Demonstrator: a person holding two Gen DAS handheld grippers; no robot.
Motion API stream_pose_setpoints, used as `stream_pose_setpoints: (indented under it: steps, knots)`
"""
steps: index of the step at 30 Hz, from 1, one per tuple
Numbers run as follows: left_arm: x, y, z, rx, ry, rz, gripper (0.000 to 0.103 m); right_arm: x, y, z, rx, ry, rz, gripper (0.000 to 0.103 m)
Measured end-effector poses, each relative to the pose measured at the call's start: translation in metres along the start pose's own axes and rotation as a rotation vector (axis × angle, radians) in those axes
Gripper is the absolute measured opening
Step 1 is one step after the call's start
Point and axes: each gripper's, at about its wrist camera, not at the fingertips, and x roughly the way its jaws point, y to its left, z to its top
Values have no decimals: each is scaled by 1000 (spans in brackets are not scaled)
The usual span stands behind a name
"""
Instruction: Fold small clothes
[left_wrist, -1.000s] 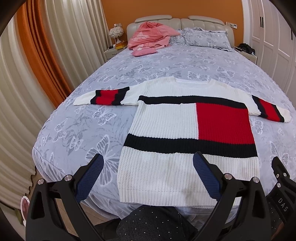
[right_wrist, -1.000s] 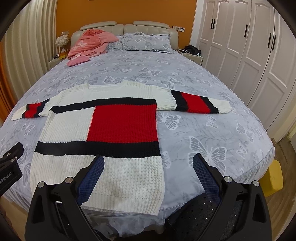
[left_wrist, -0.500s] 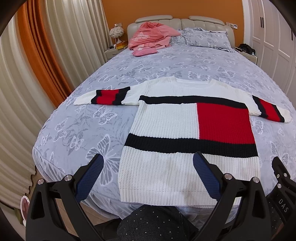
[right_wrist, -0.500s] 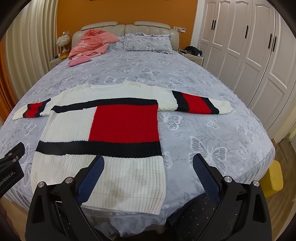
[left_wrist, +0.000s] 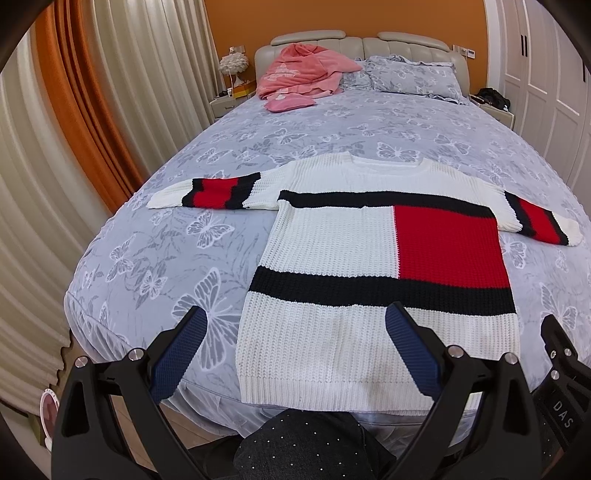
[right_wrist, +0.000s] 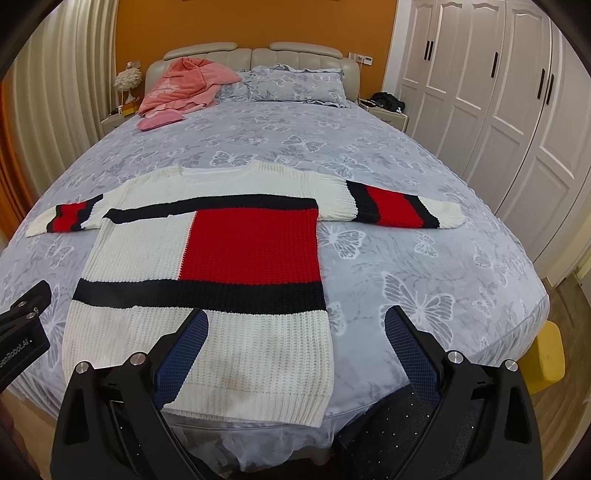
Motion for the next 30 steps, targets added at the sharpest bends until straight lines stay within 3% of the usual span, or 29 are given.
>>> stream_pose_setpoints:
  steps: [25,30]
  knots:
    - [6,2,5,0,9,14,95,11,10,3,-11,28,35,95]
    - [15,5,7,-26,42,2,96,32,-17,20,-23,20,65,95]
